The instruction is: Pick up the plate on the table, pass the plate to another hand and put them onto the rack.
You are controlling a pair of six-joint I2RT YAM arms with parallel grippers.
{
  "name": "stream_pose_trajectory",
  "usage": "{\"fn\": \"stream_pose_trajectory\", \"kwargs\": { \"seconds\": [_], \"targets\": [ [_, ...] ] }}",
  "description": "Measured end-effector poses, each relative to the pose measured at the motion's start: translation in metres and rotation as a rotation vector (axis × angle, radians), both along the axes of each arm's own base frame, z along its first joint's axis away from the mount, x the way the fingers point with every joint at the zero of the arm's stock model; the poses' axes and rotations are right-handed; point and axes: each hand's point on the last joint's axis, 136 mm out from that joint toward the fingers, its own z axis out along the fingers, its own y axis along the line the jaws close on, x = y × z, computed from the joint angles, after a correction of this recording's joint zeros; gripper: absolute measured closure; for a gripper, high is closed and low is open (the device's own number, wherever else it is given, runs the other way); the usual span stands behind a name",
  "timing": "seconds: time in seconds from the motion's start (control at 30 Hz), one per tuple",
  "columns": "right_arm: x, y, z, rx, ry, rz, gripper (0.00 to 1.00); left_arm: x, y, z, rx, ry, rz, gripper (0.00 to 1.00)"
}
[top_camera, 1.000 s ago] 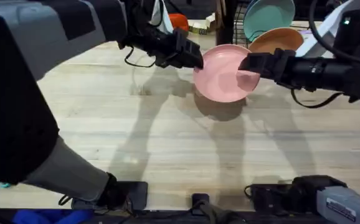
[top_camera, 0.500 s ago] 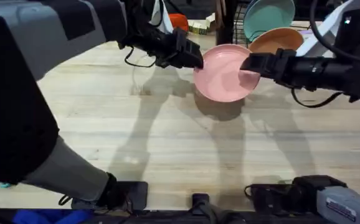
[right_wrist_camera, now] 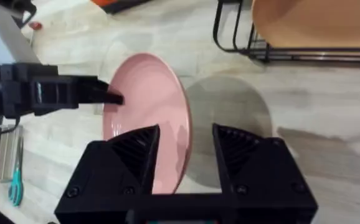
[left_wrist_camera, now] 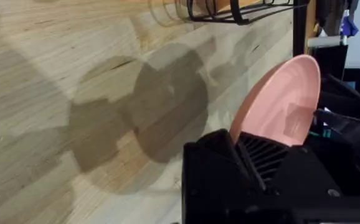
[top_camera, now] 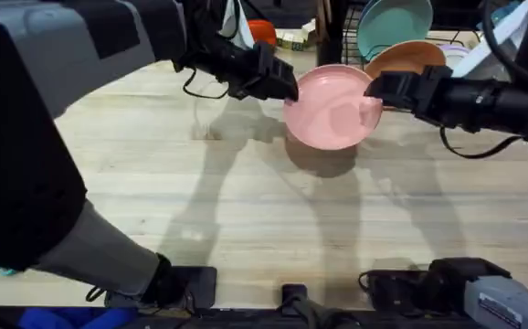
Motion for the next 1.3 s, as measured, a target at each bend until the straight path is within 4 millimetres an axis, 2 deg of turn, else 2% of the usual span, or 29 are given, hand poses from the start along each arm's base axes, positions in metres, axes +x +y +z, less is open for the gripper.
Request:
{"fn": "stream_pose_trajectory", "kwargs": {
  "seconds": [0.2,0.53,0.8,0.83,0.87,0.93,1.03,1.07,1.13,1.17,1.3],
  "targets": [
    [-0.004,0.000,-0.005,-0.001,0.031,0.000,0.501,0.000,0.000,0.000,0.000,0.000,0.000,0.960],
    [-0.002,0.000,-0.010,0.001,0.044,-0.003,0.957,0.000,0.000,0.000,0.000,0.000,0.000,0.960],
    [-0.002,0.000,-0.010,0.001,0.046,-0.004,0.971,0.000,0.000,0.000,0.000,0.000,0.000,0.942],
    [-0.002,0.000,-0.010,0.000,0.046,-0.003,0.971,0.000,0.000,0.000,0.000,0.000,0.000,0.870],
    [-0.002,0.000,-0.010,-0.003,0.045,0.000,0.971,0.000,0.000,0.000,0.000,0.000,0.000,0.713],
    [-0.003,0.000,-0.011,-0.009,0.043,0.006,0.971,0.000,0.000,0.000,0.001,0.006,0.005,0.563],
    [-0.003,-0.001,-0.011,-0.019,0.040,0.010,0.973,0.000,0.000,0.000,0.002,0.004,0.005,0.446],
    [-0.002,-0.002,-0.011,-0.023,0.039,0.008,0.973,0.000,0.000,0.000,0.002,0.006,0.007,0.356],
    [-0.002,-0.004,-0.012,-0.037,0.036,0.000,0.973,0.001,0.000,0.000,0.003,0.005,0.007,0.075],
    [-0.001,-0.006,-0.013,-0.046,0.036,-0.009,0.973,0.000,0.000,0.000,0.002,0.007,0.007,0.024],
    [0.003,-0.017,-0.016,-0.096,0.032,-0.058,0.973,0.000,0.000,0.000,0.001,0.010,0.009,0.006]
  ]
}}
